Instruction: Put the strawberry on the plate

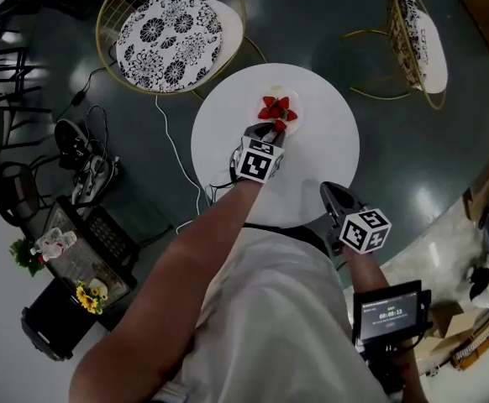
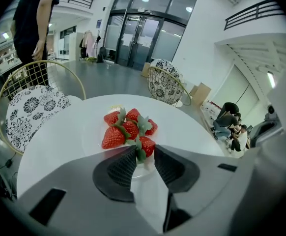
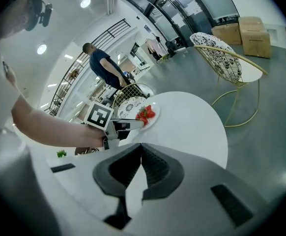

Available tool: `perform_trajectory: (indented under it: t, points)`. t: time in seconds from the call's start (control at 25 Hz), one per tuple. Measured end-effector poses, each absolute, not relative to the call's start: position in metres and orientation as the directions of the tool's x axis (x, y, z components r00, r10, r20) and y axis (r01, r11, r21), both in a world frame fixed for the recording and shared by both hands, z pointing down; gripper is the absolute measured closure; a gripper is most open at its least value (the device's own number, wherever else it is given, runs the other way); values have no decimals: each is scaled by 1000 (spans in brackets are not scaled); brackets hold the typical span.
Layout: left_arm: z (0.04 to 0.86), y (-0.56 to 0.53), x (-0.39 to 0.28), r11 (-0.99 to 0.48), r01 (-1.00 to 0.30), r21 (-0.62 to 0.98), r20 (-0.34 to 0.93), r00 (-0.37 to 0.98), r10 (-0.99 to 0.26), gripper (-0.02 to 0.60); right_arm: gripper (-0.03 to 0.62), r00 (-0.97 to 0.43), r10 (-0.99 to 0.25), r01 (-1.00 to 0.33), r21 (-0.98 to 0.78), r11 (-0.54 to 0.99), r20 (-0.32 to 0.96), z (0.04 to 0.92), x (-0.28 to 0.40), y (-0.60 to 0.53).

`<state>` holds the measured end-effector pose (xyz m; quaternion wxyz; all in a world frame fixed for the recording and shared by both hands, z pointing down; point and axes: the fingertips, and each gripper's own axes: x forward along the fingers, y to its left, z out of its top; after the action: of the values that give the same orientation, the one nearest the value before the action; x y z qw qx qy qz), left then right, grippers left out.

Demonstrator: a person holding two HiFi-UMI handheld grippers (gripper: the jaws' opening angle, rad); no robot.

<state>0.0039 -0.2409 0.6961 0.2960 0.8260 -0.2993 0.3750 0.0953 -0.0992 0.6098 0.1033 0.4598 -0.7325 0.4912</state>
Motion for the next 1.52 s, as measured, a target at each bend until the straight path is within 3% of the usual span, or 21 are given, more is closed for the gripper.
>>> perform_trajectory:
  t: [0.32,0.96,1.52]
  points:
    - [701,-245,6,-671,-721,173,837,466,-285,462,586,-543,-587,-775,-627,75,601,613,96,-99]
    - [692,-226,-15,-680,-705,200,836,485,-257,462,586,-526,-577,-792,-608,64,625,607,94,-94]
    - [657,-181,-40,-666,-716,211,800,518,-303,463,586,-600,-586,-764,-607,217,545,591,79,-116]
